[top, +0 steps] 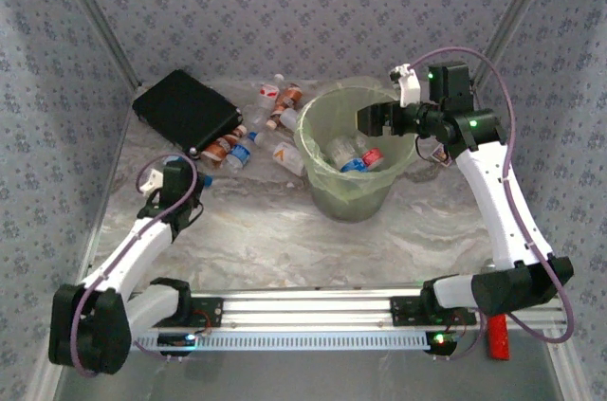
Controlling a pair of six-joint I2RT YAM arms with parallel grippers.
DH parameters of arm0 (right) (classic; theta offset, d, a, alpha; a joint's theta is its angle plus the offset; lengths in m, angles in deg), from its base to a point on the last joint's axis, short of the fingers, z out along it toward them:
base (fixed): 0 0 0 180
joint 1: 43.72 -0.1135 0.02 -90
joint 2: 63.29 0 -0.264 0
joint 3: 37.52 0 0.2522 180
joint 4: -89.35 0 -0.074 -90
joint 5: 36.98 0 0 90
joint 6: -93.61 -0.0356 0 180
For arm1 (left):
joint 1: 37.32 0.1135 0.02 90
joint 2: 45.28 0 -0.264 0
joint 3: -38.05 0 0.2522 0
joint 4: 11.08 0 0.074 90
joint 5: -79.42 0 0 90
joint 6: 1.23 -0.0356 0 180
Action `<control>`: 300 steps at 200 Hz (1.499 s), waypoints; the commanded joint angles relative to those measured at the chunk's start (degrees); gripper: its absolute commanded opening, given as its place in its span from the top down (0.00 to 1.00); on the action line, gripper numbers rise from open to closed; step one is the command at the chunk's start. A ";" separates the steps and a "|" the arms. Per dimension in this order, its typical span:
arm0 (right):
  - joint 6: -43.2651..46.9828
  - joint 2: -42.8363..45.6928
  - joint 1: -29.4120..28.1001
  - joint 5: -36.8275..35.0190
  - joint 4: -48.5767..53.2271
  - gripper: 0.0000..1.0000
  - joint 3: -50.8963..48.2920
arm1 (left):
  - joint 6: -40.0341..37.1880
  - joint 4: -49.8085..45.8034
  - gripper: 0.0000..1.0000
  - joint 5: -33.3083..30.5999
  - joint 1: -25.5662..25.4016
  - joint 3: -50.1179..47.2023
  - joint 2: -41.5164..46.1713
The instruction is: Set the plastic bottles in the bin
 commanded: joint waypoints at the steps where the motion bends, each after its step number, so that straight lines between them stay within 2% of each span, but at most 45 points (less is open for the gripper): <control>1: -1.67 0.40 -0.55 2.44 -1.53 0.09 1.98 | -9.70 -2.48 0.52 6.51 -0.68 4.55 2.44; 18: -1.19 -0.36 -1.27 1.48 -0.48 0.09 3.35 | -12.47 -6.69 0.49 7.74 -0.71 6.55 4.10; 43: -0.62 -0.24 -1.51 0.37 0.42 0.09 3.65 | -21.42 -13.67 0.27 4.76 0.59 8.39 7.34; 63: -0.17 -0.38 -1.51 -0.80 1.08 0.09 3.22 | -27.53 -19.67 0.14 4.86 6.22 11.26 7.80; 89: 0.13 -0.72 -1.44 -1.43 1.47 0.09 2.62 | -35.28 -24.61 0.00 3.10 16.57 15.35 5.61; 107: 0.04 -0.89 -1.46 -1.39 0.79 0.09 1.83 | -41.39 -26.82 0.00 4.45 23.82 19.73 0.60; 139: 0.13 -2.67 -1.20 -0.32 0.00 0.10 2.04 | -49.49 -28.18 0.00 0.90 29.05 25.98 -11.41; 158: 0.38 -3.95 -0.90 0.91 -0.21 0.10 2.60 | -51.73 -26.80 0.00 4.18 32.66 27.75 -18.47; 188: 1.30 -4.63 -0.63 0.13 1.11 0.09 3.56 | -55.45 -25.70 0.00 1.49 33.98 29.30 -24.63; 212: 1.46 -3.59 -0.28 -0.82 1.28 0.09 2.74 | -57.78 -24.73 0.00 7.35 37.06 30.39 -28.43; 249: 0.95 -3.01 -0.18 -1.43 1.27 0.09 2.94 | -57.69 -25.31 0.00 9.70 38.29 31.61 -35.68; 300: 0.75 -2.56 -0.32 -2.14 1.61 0.09 3.74 | -54.05 -22.28 0.00 14.70 38.29 28.52 -37.65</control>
